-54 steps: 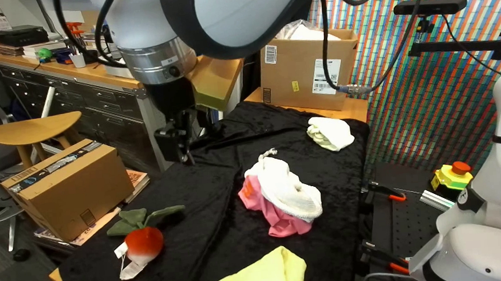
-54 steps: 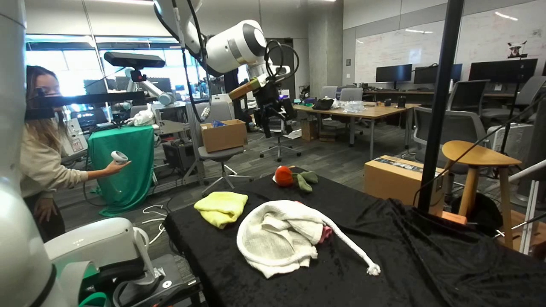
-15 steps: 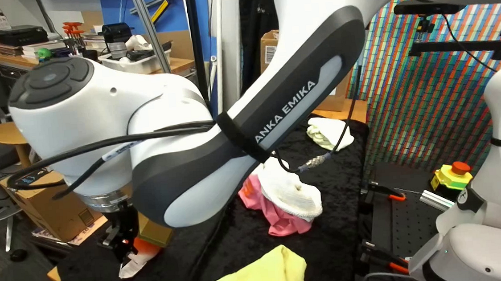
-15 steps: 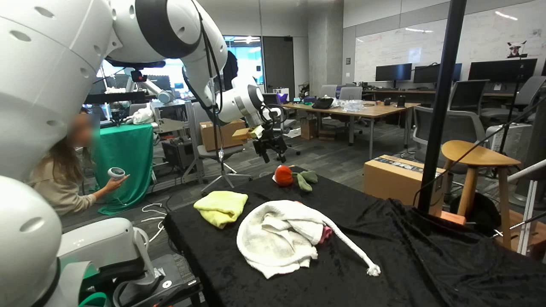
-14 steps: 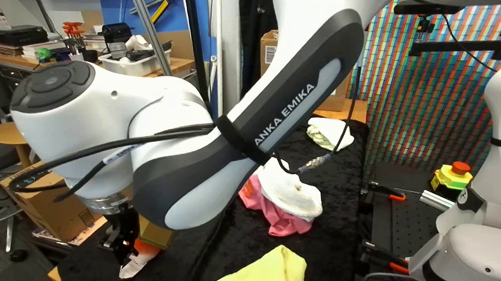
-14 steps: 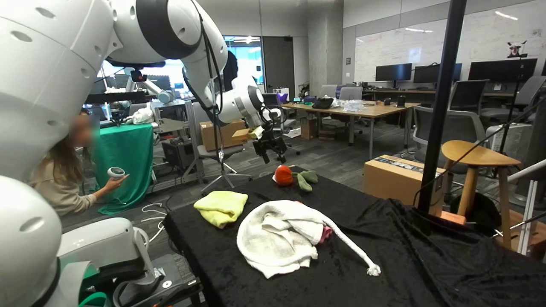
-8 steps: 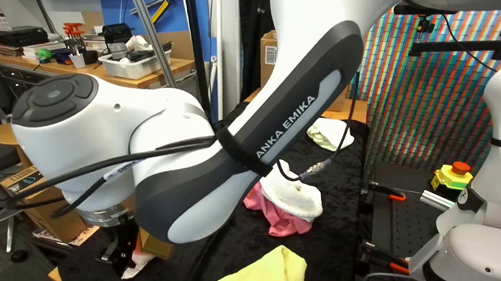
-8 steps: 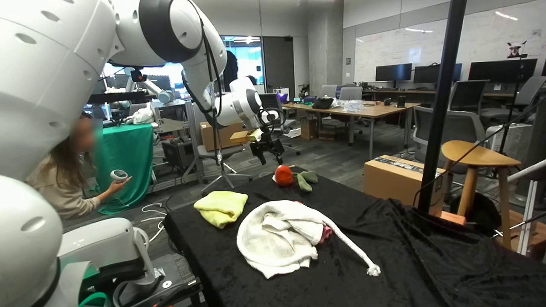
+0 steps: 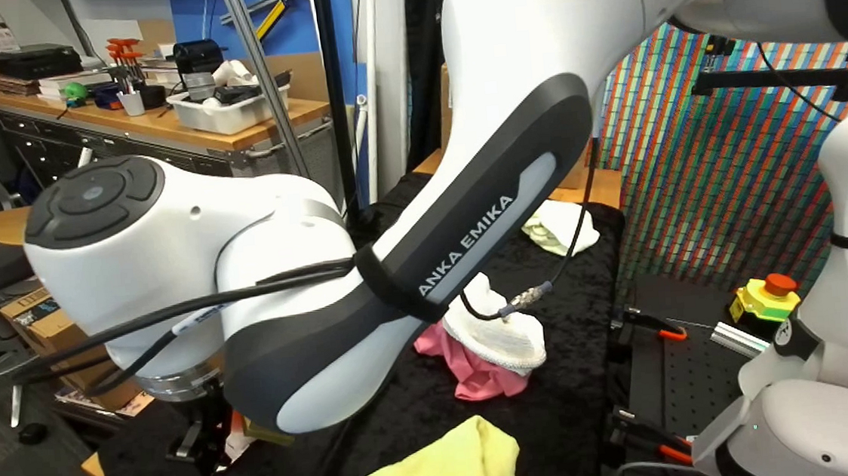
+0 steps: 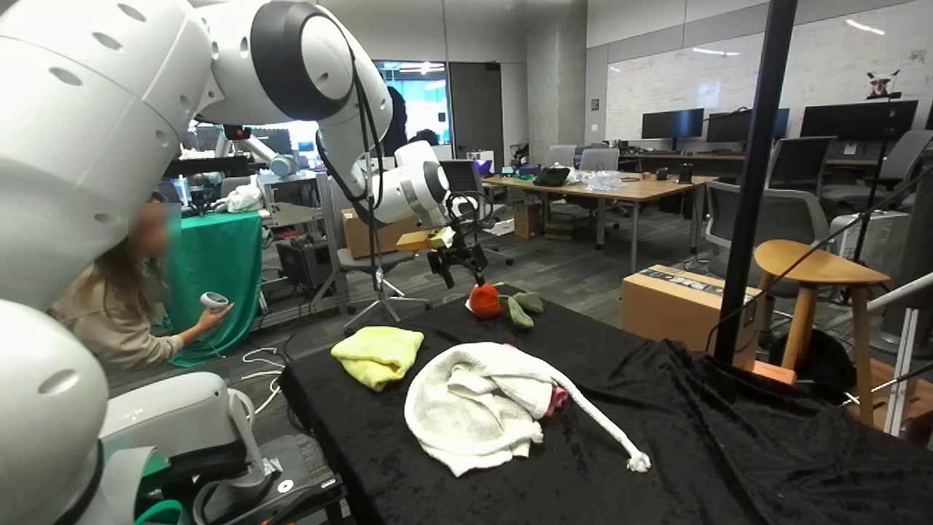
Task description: Put all the objects together at the center of the table
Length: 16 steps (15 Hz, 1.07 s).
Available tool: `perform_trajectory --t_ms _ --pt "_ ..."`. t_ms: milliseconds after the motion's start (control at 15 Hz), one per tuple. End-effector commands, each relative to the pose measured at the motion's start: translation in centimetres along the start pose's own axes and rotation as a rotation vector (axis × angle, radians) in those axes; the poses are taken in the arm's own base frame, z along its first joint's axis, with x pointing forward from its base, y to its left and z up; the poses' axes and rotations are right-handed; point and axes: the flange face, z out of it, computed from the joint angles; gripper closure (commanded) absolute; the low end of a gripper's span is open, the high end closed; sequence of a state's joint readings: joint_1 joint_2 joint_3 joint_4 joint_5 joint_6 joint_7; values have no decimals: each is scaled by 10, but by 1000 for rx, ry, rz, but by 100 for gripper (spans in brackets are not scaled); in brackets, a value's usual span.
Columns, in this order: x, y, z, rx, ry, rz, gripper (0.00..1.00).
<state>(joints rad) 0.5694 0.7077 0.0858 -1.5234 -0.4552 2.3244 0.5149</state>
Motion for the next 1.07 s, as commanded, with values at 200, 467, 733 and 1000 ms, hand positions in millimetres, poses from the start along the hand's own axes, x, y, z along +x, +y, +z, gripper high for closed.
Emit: perform_trajectory --t_ms 200,467,733,1000 --pt "22 -8 6 -28 14 -75 0" --pt "29 -5 14 -39 -1 -88 0" --pt "35 4 28 -66 -31 -87 0" --pt "39 12 38 -84 -61 -84 34"
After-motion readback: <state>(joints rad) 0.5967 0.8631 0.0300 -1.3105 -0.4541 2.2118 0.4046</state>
